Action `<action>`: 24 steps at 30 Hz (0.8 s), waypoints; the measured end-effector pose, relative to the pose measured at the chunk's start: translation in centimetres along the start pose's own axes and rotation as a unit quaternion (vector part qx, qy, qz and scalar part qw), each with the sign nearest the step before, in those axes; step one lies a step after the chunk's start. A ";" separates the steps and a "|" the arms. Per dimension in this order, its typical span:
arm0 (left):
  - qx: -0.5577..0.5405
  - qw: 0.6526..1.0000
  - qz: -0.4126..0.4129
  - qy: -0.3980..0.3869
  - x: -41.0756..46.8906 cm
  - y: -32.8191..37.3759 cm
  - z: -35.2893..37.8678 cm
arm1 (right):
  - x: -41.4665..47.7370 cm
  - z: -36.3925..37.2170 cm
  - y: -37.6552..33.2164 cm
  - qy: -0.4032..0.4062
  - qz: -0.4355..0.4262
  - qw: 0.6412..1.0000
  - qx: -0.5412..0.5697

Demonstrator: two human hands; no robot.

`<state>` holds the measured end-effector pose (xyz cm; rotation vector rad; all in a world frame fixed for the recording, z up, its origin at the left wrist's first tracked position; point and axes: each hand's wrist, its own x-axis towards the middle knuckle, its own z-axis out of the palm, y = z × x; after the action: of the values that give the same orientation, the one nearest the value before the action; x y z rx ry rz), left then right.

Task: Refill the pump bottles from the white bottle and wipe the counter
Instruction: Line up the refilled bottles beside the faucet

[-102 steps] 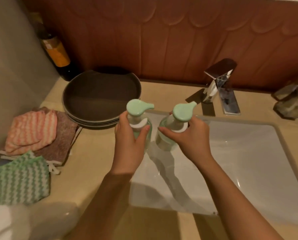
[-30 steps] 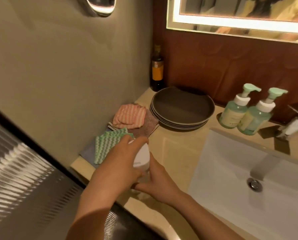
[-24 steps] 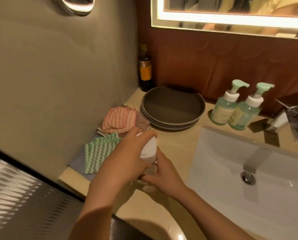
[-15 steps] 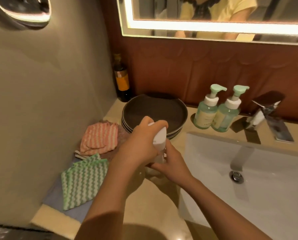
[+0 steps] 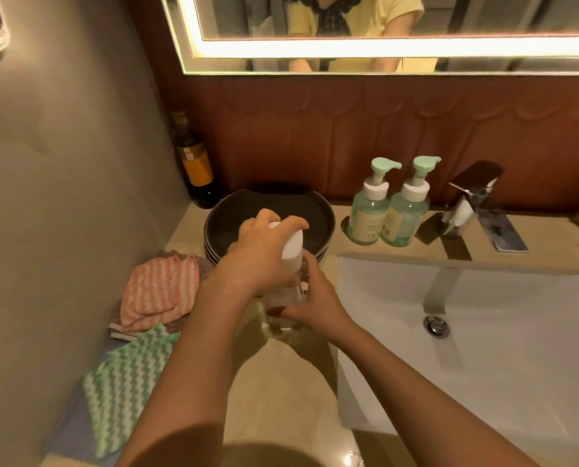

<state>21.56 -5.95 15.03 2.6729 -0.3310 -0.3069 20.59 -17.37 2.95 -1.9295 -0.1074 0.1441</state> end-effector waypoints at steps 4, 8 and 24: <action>0.061 0.996 -0.011 0.061 -0.8 0.9 0.7 | -1.6 -1.3 -0.1 -0.014 0.006 1.000 0.018; 0.082 0.988 0.036 0.129 -1.9 2.9 2.1 | -4.7 -4.3 0.0 0.011 0.014 0.999 0.030; 0.089 0.895 0.428 -0.088 -7.0 22.8 14.9 | -31.7 -19.1 4.2 0.373 0.145 0.916 -0.005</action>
<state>6.87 -29.83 12.92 2.3661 -1.5801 -0.2363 -7.78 -41.12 7.29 -1.8776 0.6902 -0.4016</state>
